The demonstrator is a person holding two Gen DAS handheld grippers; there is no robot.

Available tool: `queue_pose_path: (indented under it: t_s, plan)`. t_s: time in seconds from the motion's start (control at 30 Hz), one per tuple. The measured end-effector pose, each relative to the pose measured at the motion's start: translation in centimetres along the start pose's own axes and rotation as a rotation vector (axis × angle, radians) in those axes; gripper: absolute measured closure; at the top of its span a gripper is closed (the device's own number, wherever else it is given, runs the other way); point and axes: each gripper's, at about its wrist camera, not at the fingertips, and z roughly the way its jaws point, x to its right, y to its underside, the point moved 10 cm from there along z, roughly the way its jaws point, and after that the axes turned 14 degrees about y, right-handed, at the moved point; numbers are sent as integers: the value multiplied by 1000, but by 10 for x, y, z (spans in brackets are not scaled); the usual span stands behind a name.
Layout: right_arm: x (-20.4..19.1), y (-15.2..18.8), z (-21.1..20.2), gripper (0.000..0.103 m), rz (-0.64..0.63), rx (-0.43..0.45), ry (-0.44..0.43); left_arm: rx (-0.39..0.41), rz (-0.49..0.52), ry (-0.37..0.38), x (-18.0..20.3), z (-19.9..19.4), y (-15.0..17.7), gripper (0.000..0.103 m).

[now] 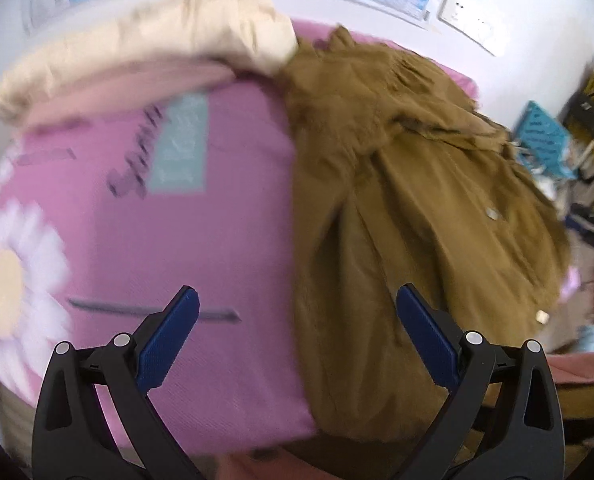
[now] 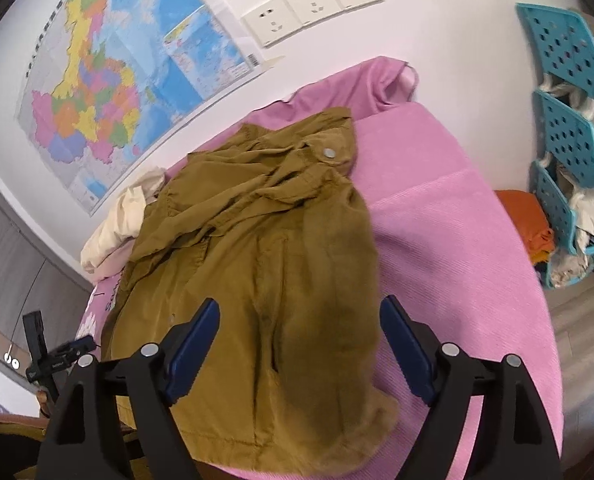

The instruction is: Fold large clothes

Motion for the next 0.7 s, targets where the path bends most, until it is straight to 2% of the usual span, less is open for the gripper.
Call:
queue_pose_path:
  t_s: [0.17,0.3,0.43,0.53,0.7]
  plan:
    - [12,15,-2,18,33,-23,-10,-45,-7,89,15,12,19,6]
    - [14,28,4,18,52,-57,-35,-56,8,121,29,18,23,6]
    - [3,42,12,18,43,-90,-88,-70,15,128,38,22,27,6]
    - [-3,49,15,15,18,-96,-96,-82,21,163,48,23,33,5]
    - [-10,54,8,15,20,-102,-183,-100,23,216,61,23,39,5]
